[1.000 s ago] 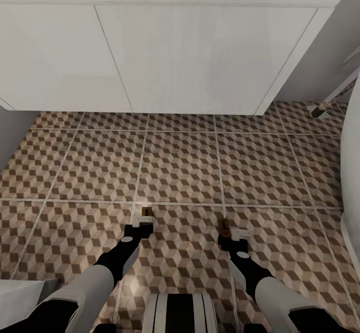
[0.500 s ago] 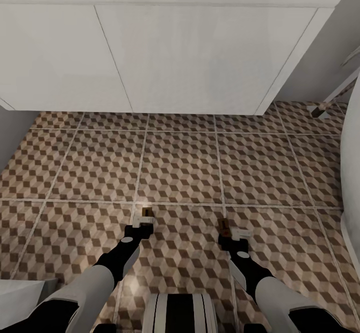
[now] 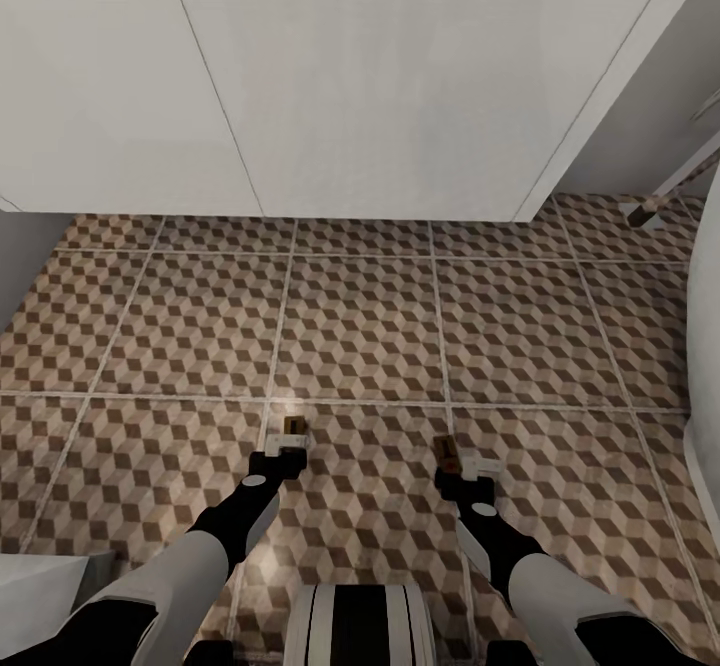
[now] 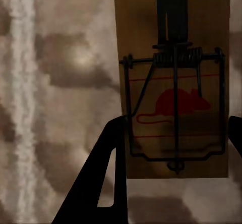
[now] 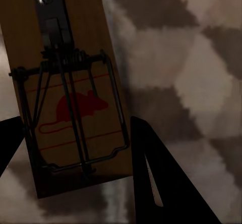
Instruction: Take the four mousetraps from the cabinet in the bathroom and place them on the bathroom floor. Make sure all four end up on the same floor surface, and ensure that at least two of them are either under or directly next to the same bathroom sink.
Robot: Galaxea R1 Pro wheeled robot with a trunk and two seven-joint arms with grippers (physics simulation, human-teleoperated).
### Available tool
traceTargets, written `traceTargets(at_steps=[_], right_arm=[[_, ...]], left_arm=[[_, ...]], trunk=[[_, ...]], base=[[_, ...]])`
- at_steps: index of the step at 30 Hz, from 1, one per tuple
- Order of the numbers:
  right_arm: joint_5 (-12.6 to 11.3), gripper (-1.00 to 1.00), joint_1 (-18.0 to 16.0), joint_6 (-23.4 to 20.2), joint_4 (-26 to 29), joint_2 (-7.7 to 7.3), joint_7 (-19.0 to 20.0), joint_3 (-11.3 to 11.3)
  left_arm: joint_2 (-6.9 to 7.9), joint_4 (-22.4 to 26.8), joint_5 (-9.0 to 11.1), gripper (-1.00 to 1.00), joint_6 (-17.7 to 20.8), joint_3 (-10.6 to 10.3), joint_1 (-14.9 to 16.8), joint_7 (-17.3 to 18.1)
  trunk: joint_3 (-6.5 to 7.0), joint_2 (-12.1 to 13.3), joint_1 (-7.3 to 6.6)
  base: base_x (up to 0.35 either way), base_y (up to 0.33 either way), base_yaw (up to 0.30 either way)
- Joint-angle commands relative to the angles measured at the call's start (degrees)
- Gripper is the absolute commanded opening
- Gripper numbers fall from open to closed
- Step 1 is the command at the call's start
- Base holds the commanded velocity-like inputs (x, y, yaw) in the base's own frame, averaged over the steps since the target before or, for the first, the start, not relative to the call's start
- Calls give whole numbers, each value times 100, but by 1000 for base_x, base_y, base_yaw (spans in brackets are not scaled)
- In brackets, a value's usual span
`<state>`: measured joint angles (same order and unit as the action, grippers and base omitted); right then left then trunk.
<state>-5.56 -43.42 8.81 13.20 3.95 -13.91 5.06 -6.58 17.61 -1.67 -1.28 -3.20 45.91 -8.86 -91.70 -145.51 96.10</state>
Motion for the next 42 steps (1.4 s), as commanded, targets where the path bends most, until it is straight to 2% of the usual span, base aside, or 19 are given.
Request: traceTargets(at_steps=[1,4,42], right_arm=[[-73,-100,-4,24,-6,-1,-49,55],[-70,-100,-6,24,-4,0,-50,56],[-70,-100,-5,-32,180,-27,-50,45]], left_arm=[[3,-7,-23,-100,-10,-37,4,-54],[5,-10,-20,-100,-8,-39,2,-47],[-4,-13,-22,-100,51,-50,-2,-50]], trunk=[[-26,-3,1],[-92,-7,9],[-92,-7,9]], base=[[0,0,0],[0,0,0],[0,0,0]])
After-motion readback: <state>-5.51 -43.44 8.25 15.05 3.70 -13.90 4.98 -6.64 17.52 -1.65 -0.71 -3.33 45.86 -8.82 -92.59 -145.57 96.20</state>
